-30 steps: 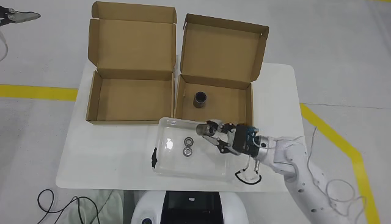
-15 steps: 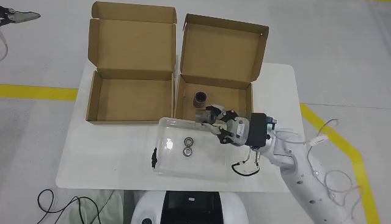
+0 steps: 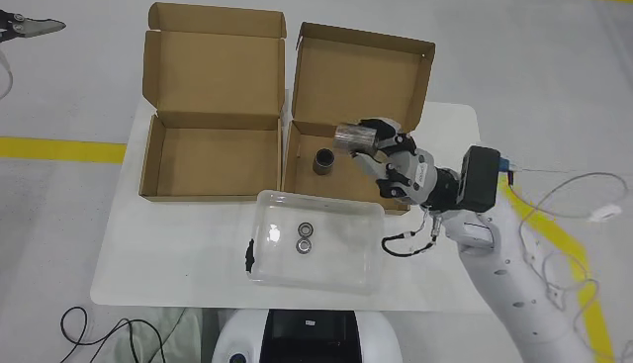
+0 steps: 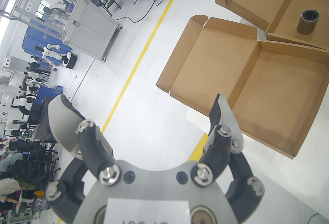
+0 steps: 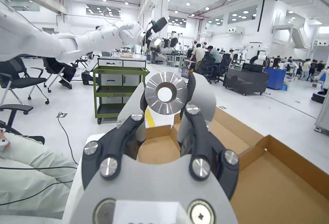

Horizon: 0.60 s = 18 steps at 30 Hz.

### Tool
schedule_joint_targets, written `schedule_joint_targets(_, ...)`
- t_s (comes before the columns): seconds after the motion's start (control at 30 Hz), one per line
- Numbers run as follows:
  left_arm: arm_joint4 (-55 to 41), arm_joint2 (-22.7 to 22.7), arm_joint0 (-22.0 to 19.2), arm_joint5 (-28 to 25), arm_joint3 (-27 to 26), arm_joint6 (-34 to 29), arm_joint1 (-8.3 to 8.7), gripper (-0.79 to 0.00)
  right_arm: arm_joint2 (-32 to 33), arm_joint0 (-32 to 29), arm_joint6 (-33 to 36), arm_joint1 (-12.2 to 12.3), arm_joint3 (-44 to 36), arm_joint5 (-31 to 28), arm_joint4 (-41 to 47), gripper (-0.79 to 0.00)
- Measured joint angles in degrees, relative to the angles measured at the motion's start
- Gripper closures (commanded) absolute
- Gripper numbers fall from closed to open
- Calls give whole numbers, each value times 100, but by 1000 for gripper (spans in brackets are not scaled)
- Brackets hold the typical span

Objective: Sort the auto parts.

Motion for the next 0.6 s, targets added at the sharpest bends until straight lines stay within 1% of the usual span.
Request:
schedule_joint_targets(0.3, 0, 0, 0, 0, 0, 0, 0, -785, -59, 404, -167, -90, -32, 29, 164, 0)
schedule_joint_targets(0.6, 0, 0, 0, 0, 0, 0, 0, -785, -60, 483, -120, -137, -32, 82, 87, 0)
